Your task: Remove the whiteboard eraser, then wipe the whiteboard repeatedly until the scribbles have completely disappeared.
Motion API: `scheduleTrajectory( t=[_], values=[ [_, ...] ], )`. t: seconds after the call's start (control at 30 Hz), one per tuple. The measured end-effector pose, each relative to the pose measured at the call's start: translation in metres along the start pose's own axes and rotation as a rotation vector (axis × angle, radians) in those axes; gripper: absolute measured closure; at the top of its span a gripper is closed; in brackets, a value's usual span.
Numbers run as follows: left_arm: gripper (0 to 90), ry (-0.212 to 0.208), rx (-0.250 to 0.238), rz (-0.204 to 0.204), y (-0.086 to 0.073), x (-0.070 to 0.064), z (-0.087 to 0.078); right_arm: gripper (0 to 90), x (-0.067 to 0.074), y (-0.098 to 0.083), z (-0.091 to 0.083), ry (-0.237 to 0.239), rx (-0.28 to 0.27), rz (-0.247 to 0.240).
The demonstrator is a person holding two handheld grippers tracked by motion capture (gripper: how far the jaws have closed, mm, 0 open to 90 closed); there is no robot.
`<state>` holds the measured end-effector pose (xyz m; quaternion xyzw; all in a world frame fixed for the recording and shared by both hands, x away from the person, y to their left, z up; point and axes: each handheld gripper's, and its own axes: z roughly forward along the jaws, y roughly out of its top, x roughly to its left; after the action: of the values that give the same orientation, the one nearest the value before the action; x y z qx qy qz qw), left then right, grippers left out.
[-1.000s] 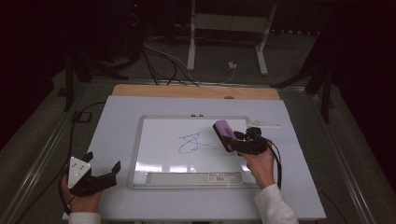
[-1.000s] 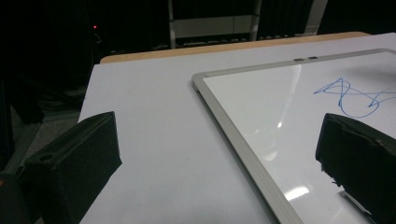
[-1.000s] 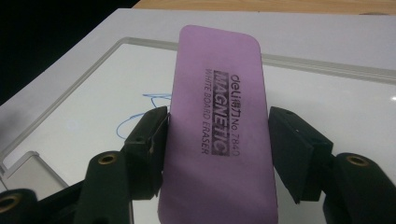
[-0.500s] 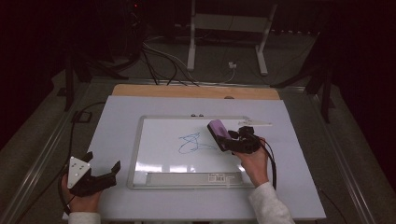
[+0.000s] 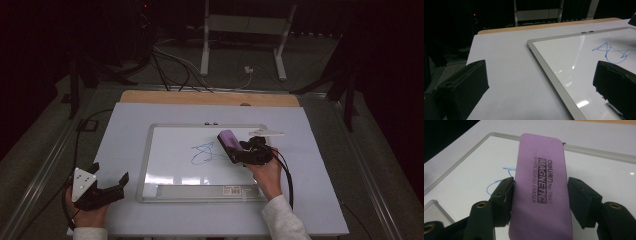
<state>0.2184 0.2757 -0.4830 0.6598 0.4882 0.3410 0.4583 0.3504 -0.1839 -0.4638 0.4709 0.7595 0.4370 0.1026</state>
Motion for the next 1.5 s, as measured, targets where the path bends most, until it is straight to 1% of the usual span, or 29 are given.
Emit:
scheduleTrajectory(
  t=[0.47,0.57,0.8,0.93,0.97,1.03,1.1,1.2,1.33,1.4,1.5],
  values=[
    [0.7,-0.001,0.001,-0.002,0.000,-0.001,0.001,40.6,0.004,-0.005,0.018,-0.022,0.043,-0.018],
    [0.7,-0.001,0.001,-0.001,0.000,-0.001,0.000,40.6,0.005,-0.007,0.024,-0.037,0.061,-0.025],
    [0.7,-0.001,0.002,-0.002,0.000,0.000,0.000,40.5,0.004,-0.009,0.030,-0.059,0.079,-0.032],
    [0.7,0.000,0.001,-0.001,0.000,0.000,0.000,40.5,0.002,-0.011,0.033,-0.090,0.094,-0.046],
    [0.7,0.000,0.001,-0.001,0.000,0.000,0.000,40.4,0.000,-0.011,0.034,-0.104,0.100,-0.046],
    [0.7,0.001,0.000,-0.003,0.000,0.000,-0.001,40.5,-0.001,-0.011,0.034,-0.110,0.103,-0.044],
    [0.7,0.001,-0.002,-0.004,0.000,0.000,-0.001,40.4,-0.002,-0.012,0.034,-0.130,0.111,-0.044],
    [0.7,0.000,0.000,-0.002,0.000,0.000,-0.001,40.3,-0.006,-0.012,0.034,-0.141,0.113,-0.034],
    [0.7,0.000,0.001,-0.002,0.000,0.000,0.000,39.2,-0.011,-0.013,0.032,-0.134,0.106,-0.014],
    [0.7,0.000,0.000,-0.001,0.000,0.000,-0.001,36.5,-0.012,-0.013,0.033,-0.126,0.100,-0.003],
    [0.7,0.000,0.002,-0.002,0.000,0.000,0.000,35.0,-0.011,-0.012,0.034,-0.125,0.098,-0.003]
  ],
)
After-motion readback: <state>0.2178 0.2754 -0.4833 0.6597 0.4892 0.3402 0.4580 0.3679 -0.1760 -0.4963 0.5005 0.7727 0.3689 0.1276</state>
